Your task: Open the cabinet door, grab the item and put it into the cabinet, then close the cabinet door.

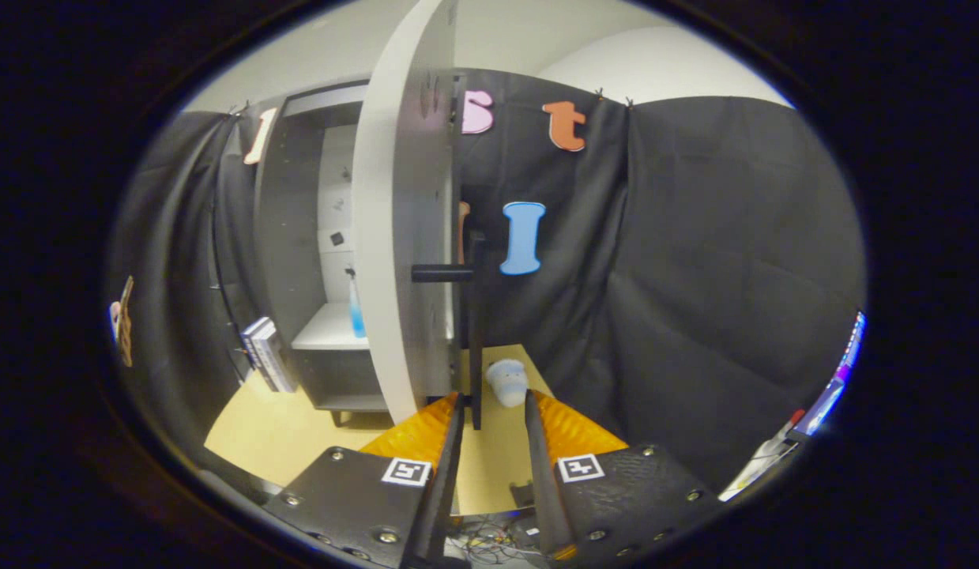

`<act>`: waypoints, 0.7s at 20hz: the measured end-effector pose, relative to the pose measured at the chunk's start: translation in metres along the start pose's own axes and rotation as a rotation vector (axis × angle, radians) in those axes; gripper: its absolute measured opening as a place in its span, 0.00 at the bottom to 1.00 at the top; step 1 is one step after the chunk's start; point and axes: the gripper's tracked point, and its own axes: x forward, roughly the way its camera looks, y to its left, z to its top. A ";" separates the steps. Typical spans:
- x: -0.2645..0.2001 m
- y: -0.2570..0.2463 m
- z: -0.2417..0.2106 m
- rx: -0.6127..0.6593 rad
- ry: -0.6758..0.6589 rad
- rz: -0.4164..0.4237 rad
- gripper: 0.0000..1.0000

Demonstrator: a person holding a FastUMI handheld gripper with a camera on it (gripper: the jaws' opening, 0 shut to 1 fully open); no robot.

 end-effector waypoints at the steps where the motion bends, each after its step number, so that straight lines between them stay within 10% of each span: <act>1: 0.001 0.008 0.000 0.009 0.001 0.036 0.44; 14: 0.006 0.080 -0.003 0.010 0.015 0.270 0.44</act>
